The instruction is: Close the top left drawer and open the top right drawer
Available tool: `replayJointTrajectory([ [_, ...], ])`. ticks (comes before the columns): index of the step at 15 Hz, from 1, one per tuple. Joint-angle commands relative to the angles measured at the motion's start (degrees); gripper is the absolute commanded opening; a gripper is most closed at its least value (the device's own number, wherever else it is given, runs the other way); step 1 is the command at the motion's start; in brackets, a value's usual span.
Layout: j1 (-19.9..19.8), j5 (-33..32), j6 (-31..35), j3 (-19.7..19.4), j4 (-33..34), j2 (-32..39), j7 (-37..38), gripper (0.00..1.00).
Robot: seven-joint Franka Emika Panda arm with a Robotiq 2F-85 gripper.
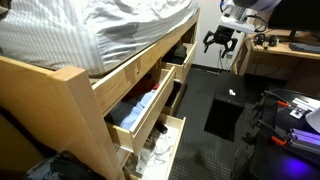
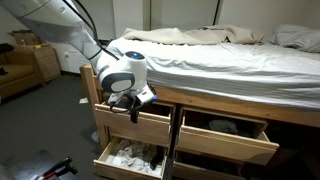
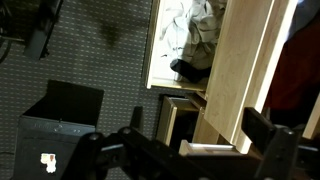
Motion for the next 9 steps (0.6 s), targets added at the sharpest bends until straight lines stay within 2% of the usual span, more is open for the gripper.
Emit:
replayJointTrajectory([
  [1, 0.1, 1.6, -0.8, 0.5, 1.4, 0.9, -2.1, 1.00],
  [2, 0.6, 8.1, -2.1, 1.6, 3.7, 2.2, -10.0, 1.00],
  [4, 2.0, 14.6, -2.9, 4.0, 9.1, 6.8, -17.1, 1.00],
  [7, 3.8, 18.5, -6.3, 8.0, 18.4, 13.5, -22.6, 1.00],
  [8, 4.0, 23.5, -3.7, 10.4, 12.4, 11.1, -28.2, 1.00],
  [9, 4.0, 26.9, -3.8, 12.2, 13.0, 12.5, -32.0, 1.00],
])
